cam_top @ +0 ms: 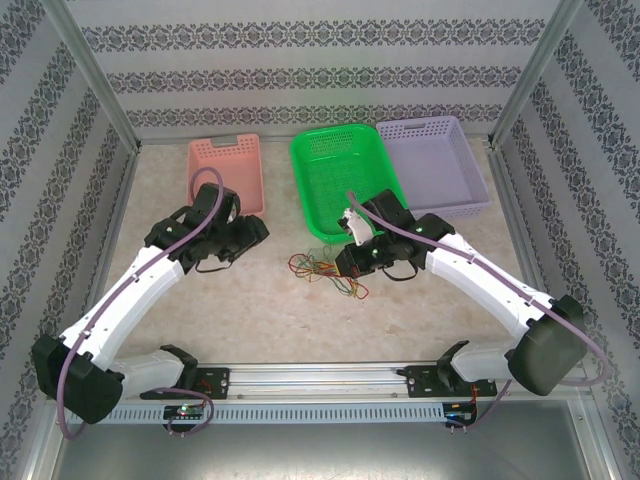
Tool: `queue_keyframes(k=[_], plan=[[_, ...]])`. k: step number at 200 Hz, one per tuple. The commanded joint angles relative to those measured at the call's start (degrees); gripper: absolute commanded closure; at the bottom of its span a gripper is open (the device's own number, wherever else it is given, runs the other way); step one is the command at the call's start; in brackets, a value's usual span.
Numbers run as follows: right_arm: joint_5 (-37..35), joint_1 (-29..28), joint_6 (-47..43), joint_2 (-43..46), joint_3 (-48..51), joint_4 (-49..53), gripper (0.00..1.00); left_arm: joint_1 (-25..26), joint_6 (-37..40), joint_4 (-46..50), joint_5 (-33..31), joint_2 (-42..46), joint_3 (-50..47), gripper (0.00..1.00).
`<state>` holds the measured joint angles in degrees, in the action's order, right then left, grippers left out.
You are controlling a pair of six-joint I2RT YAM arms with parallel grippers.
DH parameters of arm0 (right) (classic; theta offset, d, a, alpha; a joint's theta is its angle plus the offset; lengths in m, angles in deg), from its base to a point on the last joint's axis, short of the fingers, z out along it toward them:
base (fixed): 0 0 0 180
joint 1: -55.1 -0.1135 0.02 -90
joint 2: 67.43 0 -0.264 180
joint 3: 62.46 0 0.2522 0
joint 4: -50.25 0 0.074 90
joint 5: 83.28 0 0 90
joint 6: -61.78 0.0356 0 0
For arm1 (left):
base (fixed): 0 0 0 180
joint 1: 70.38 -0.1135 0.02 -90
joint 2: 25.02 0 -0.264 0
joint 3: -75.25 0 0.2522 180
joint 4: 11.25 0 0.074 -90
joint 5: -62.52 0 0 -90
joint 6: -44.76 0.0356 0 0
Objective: Untangle the cables
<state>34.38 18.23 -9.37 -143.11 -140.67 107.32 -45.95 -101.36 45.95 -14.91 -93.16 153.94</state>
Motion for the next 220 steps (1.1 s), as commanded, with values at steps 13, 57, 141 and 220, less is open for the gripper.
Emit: queue_keyframes(k=[13, 57, 141, 220], plan=[[-4.5, -1.6, -1.5, -1.8, -3.0, -0.5, 1.00, 5.5, -2.2, -1.5, 7.3, -5.3, 4.0, 0.55], [-1.0, -2.3, -2.1, -3.7, -4.2, -1.3, 1.00, 10.7, 13.5, 2.9, 8.5, -13.5, 8.9, 0.53], [6.4, -3.1, -3.1, -3.9, -4.3, -2.0, 1.00, 14.1, 29.3, 2.3, 6.1, -20.5, 13.7, 0.43], [5.5, -1.2, -3.7, -2.5, -3.2, -0.2, 1.00, 14.4, 30.2, 7.3, -3.9, -13.5, 13.3, 0.44]])
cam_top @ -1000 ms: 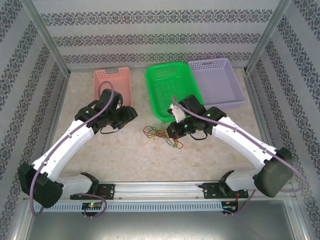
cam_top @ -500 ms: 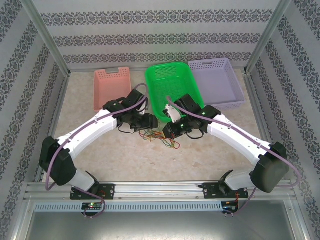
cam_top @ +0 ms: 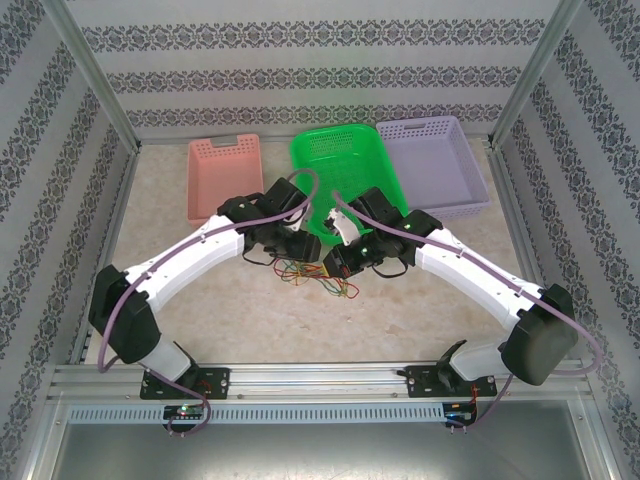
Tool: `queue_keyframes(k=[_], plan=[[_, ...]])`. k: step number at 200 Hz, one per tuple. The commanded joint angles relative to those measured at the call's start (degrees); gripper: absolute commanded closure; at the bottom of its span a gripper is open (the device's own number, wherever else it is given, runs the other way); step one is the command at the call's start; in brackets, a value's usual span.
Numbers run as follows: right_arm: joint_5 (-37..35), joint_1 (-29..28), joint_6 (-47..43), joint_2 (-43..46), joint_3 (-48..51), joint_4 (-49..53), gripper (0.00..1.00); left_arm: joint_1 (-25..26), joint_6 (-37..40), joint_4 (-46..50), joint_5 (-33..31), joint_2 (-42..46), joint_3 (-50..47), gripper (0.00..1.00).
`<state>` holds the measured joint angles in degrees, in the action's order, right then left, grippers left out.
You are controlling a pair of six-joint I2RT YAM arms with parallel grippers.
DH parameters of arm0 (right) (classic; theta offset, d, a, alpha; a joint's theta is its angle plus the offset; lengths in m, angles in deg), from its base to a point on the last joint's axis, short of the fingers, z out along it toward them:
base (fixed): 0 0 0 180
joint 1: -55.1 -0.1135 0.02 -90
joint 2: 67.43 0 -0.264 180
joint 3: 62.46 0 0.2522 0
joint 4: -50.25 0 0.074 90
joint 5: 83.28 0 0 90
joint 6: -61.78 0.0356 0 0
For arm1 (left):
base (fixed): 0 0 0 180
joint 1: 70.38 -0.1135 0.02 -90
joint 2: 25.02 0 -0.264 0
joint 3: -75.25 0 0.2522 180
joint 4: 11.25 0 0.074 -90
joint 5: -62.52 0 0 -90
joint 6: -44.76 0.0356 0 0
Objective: Untangle the cables
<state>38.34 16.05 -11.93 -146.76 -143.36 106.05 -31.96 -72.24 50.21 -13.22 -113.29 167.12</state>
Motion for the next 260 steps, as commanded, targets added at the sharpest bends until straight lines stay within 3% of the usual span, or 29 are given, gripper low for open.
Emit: queue_keyframes(k=[1, 18, 75, 143, 157, 176, 190, 235, 260], plan=[[1.5, 1.1, -1.2, 1.2, -0.4, 1.1, 1.00, 0.4, 1.0, 3.0, -5.6, 6.8, 0.1, 0.44], [2.5, 1.8, -1.3, 1.6, 0.2, 1.4, 1.00, 0.0, 1.1, 3.9, -4.1, 9.2, -0.7, 0.45], [5.4, 3.6, -2.1, 1.6, 0.6, 2.3, 1.00, -5.5, 6.0, 2.3, 12.7, 11.6, -9.1, 0.59], [7.5, 4.3, -1.3, 1.8, 1.1, 1.9, 1.00, -7.0, 8.3, -3.2, 19.1, 9.9, -13.7, 0.60], [8.0, 4.4, -0.6, 2.1, 1.5, 1.2, 1.00, -7.1, 7.5, -5.2, 18.8, 9.8, -14.9, 0.67], [7.8, 4.7, 0.0, 2.3, 1.8, 0.8, 1.00, -7.0, 5.7, -7.8, 17.8, 9.7, -15.4, 0.86], [7.2, 5.1, 0.0, 2.5, 2.0, 1.0, 1.00, -7.0, 4.2, -7.7, 13.3, 10.4, -15.2, 1.00], [4.6, 7.7, 0.1, 3.6, 3.1, 2.1, 1.00, -9.4, -1.0, -2.6, -2.9, 14.8, -16.6, 1.00], [4.3, 8.5, 0.2, 4.4, 3.9, 2.2, 1.00, -12.8, -4.6, 0.5, -8.2, 17.4, -17.5, 1.00]])
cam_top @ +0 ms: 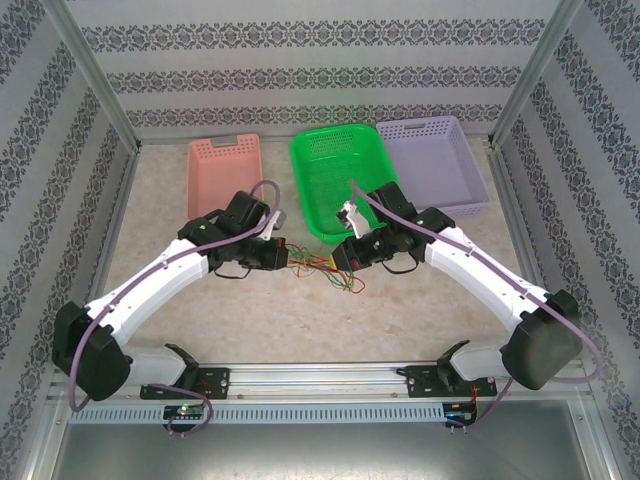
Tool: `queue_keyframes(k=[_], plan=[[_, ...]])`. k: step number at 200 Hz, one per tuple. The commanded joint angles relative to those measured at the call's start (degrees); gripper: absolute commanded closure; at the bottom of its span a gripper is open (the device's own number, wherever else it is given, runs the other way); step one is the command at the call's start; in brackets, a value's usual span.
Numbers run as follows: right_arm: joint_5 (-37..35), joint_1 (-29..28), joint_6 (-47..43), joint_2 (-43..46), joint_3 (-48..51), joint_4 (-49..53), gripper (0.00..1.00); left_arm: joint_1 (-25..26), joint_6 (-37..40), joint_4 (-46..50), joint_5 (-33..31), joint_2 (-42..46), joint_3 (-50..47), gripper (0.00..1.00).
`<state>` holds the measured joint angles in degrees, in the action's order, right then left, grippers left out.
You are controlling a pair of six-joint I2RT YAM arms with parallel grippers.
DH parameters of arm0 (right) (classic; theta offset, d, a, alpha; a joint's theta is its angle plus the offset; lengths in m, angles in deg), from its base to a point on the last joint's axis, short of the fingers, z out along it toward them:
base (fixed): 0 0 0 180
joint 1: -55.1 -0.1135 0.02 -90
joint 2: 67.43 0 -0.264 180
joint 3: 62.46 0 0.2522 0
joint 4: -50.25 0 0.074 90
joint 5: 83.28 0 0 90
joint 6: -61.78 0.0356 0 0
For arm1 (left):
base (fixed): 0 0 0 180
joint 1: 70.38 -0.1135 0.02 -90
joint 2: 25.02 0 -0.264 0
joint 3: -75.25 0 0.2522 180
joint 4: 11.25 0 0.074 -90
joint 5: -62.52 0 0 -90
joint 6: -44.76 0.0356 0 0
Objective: Untangle the cables
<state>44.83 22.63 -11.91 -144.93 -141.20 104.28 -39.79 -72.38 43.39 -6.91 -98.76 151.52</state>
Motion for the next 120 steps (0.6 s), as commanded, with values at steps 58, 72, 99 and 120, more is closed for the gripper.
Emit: queue_keyframes(k=[58, 72, 99, 120], plan=[[-0.8, 4.5, 0.2, 4.6, 3.3, 3.9, 1.00, -10.8, -9.5, 12.5, -17.6, 4.7, -2.2, 1.00], [-0.8, 4.6, 0.3, 4.5, 3.3, 4.1, 1.00, -11.1, -11.0, 12.7, -17.8, 5.1, -2.3, 1.00], [-2.3, 4.7, 1.2, 4.7, 3.4, 4.2, 1.00, -11.6, -12.8, 14.4, -20.3, 5.3, -2.3, 1.00], [-3.3, 4.5, 1.3, 4.8, 3.0, 4.6, 1.00, -11.8, -12.8, 12.9, -17.2, 5.4, -2.0, 0.96]])
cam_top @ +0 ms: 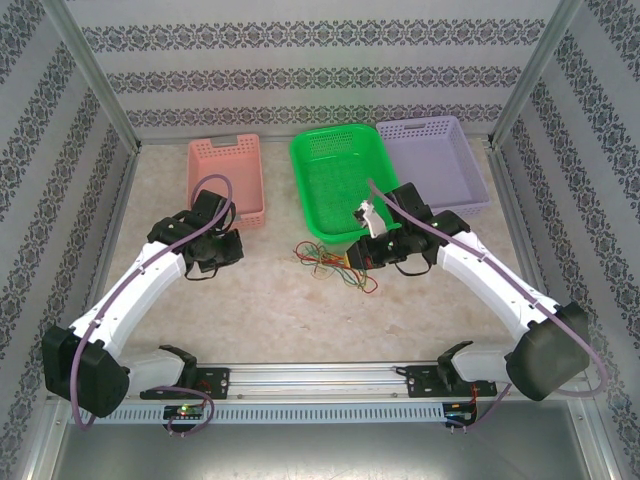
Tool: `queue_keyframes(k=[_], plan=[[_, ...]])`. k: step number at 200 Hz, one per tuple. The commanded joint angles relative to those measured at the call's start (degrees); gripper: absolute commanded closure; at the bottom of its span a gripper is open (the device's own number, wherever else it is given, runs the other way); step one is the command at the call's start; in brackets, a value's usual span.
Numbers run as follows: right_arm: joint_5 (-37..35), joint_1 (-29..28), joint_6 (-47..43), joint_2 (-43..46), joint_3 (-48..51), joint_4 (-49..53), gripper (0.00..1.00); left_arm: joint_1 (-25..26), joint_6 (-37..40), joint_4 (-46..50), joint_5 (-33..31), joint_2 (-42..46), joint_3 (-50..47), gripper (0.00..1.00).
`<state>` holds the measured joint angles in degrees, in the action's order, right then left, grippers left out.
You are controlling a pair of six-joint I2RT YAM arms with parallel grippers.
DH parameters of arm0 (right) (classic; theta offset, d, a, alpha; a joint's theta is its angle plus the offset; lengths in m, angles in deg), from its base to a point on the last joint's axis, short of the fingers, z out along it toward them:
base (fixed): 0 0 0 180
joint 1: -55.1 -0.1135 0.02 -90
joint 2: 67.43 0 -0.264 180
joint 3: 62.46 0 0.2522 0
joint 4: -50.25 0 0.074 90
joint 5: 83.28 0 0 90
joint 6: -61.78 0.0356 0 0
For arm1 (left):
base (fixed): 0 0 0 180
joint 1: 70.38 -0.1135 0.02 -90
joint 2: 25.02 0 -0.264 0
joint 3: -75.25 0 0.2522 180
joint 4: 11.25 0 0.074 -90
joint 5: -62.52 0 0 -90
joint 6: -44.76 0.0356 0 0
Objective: Untangle the cables
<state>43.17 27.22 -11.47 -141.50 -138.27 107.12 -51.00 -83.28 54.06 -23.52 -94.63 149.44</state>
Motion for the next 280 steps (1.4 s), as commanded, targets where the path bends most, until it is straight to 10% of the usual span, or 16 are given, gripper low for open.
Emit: queue_keyframes(k=[1, 14, 61, 132, 169, 197, 237, 280], plan=[[-1.8, -0.1, 0.9, 1.3, 0.0, 1.8, 1.00, -0.5, -1.9, 2.1, -0.3, 1.4, 0.1, 0.95], [-3.6, -1.0, 1.3, 0.9, -0.8, 2.4, 1.00, -0.5, -5.1, 0.0, 4.6, 2.3, 1.1, 0.75], [-8.4, -5.6, 11.3, -2.1, -1.5, -3.7, 1.00, 9.3, -37.2, -10.8, 16.4, 1.6, 6.0, 0.54], [-8.5, -12.3, 18.2, -8.9, -4.6, -11.9, 1.00, 19.9, -65.0, -26.2, 17.5, -1.7, -3.1, 0.52], [-8.0, -15.0, 19.7, -9.8, -4.3, -14.0, 1.00, 20.3, -66.0, -28.8, 16.3, -4.8, -4.0, 0.56], [-8.1, -14.3, 20.0, -9.0, -3.3, -13.9, 1.00, 19.8, -64.1, -24.6, 14.1, -2.1, -6.4, 1.00], [-2.0, -4.7, 16.3, -5.3, 1.0, -11.0, 1.00, 11.5, -48.2, -3.1, 5.8, 8.3, -5.3, 1.00], [4.2, 0.0, 8.1, -5.0, 0.5, -5.0, 1.00, 0.7, -43.3, -4.7, 7.9, 16.8, -13.8, 1.00]])
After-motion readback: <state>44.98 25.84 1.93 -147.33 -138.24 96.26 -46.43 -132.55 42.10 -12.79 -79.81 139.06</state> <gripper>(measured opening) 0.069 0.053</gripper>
